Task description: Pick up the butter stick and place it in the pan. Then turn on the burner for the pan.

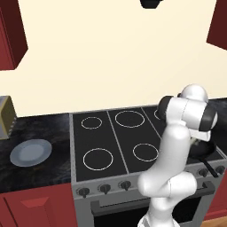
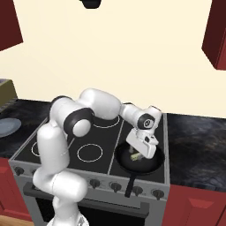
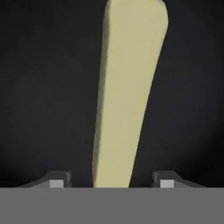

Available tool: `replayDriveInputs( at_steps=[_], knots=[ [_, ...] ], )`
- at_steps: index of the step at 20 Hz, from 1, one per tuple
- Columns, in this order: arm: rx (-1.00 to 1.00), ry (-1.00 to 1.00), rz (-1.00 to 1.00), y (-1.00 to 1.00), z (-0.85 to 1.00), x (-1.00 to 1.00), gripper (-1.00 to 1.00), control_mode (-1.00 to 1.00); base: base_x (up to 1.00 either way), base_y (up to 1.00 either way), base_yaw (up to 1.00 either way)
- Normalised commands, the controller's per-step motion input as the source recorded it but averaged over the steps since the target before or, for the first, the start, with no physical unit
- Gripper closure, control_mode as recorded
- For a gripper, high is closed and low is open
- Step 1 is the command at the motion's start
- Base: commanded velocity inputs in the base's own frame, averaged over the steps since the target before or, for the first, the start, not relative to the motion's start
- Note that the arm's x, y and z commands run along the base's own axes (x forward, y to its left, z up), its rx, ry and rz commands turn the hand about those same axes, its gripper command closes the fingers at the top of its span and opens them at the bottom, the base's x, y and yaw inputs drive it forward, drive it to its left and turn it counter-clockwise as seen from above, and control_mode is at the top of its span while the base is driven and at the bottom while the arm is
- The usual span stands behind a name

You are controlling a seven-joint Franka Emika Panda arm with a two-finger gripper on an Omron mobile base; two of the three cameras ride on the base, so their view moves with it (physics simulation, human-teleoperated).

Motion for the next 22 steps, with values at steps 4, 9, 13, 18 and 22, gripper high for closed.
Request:
replayDriveInputs(
  at_steps=[4,9,13,18,22],
  knots=[
    [-0.01,-0.01,-0.05,0.02,0.44,-0.48,-1.0,-1.0,0.0,0.0,0.0],
    [-0.07,-0.11,-0.01,0.0,0.72,-0.39,-1.0,-1.0,0.0,0.0,0.0],
    [-0.1,-0.23,-0.05,0.0,0.28,-0.6,-1.0,-1.0,0.0,0.0,0.0],
    [-0.04,-0.31,-0.19,0.0,0.05,-0.83,-1.0,-1.0,0.0,0.0,0.0],
    [0.0,-0.31,-0.22,-0.07,-0.02,-0.97,-1.0,-1.0,0.0,0.0,0.0]
  ],
)
